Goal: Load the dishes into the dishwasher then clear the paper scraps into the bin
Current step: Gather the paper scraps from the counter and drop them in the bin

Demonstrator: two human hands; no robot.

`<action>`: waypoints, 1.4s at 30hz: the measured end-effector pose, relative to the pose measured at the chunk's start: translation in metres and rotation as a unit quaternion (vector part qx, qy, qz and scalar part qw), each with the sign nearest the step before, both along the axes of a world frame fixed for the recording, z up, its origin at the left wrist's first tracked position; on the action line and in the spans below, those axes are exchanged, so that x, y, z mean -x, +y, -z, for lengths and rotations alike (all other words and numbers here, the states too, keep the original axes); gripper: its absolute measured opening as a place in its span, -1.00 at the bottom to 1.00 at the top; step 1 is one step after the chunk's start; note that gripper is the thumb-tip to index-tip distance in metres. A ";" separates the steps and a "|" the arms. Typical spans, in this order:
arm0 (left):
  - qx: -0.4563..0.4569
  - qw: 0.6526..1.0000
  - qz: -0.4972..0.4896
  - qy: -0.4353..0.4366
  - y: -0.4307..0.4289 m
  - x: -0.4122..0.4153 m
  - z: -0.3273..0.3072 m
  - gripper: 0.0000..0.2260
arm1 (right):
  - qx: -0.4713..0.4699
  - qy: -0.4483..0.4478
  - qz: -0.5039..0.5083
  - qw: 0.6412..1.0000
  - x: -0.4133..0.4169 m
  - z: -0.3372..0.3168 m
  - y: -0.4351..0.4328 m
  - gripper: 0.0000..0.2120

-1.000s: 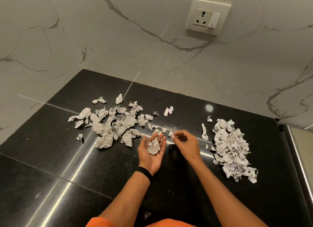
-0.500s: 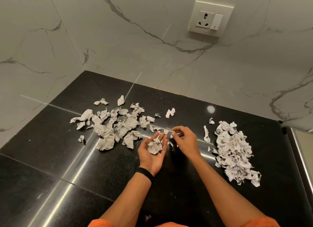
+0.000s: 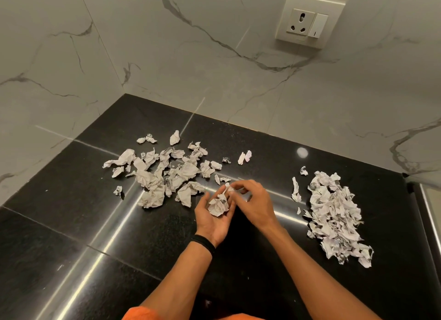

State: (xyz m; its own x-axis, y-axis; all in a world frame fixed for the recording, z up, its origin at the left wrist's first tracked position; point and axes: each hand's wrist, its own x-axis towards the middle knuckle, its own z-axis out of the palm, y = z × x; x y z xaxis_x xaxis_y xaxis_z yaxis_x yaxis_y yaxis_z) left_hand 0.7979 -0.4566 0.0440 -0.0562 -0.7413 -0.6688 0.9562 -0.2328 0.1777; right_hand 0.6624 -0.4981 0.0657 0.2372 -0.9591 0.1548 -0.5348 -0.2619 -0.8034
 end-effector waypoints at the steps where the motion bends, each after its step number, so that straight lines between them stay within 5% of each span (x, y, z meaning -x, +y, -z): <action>1: 0.000 1.000 0.005 0.000 0.001 0.001 0.000 -0.55 | 0.011 0.005 -0.027 1.000 -0.002 -0.003 0.003 -0.84; 5: -0.003 1.000 0.009 0.015 0.000 0.001 -0.002 -0.55 | 0.009 0.046 -0.104 0.993 0.000 -0.005 0.006 -0.75; 9: 0.004 1.000 -0.008 0.018 0.000 -0.005 -0.007 -0.53 | -0.008 0.023 -0.019 1.000 -0.001 -0.005 -0.015 -0.87; 17: 0.020 0.998 -0.048 0.025 -0.004 -0.015 -0.012 -0.53 | -0.002 0.260 -0.049 0.964 -0.010 0.022 -0.049 -0.78; 22: 0.022 0.998 -0.056 0.019 -0.006 -0.016 -0.009 -0.52 | -0.038 0.200 0.013 0.979 -0.008 0.023 -0.036 -0.94; 28: 0.002 0.998 -0.057 0.006 -0.005 -0.010 0.000 -0.52 | -0.083 -0.047 0.031 0.995 -0.021 -0.015 -0.013 -0.96; 33: 0.009 0.999 -0.047 0.014 -0.007 -0.008 0.000 -0.51 | -0.058 0.033 -0.084 0.994 -0.034 -0.023 -0.001 -0.97; 37: 0.012 0.998 -0.067 0.018 -0.005 -0.013 -0.007 -0.55 | -0.084 -0.049 -0.016 0.995 -0.032 -0.018 -0.006 -0.91; 42: 0.006 0.995 -0.092 0.035 -0.002 -0.021 -0.011 -0.56 | -0.073 0.062 0.037 0.995 -0.015 0.001 -0.033 -0.82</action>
State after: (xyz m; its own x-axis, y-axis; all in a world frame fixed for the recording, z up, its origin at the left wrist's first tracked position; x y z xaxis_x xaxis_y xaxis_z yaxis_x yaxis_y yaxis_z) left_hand 0.8188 -0.4584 0.0555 0.0361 -0.7507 -0.6596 0.9925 -0.0502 0.1114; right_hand 0.6776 -0.5315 0.0648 0.1738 -0.9847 -0.0139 -0.6451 -0.1031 -0.7571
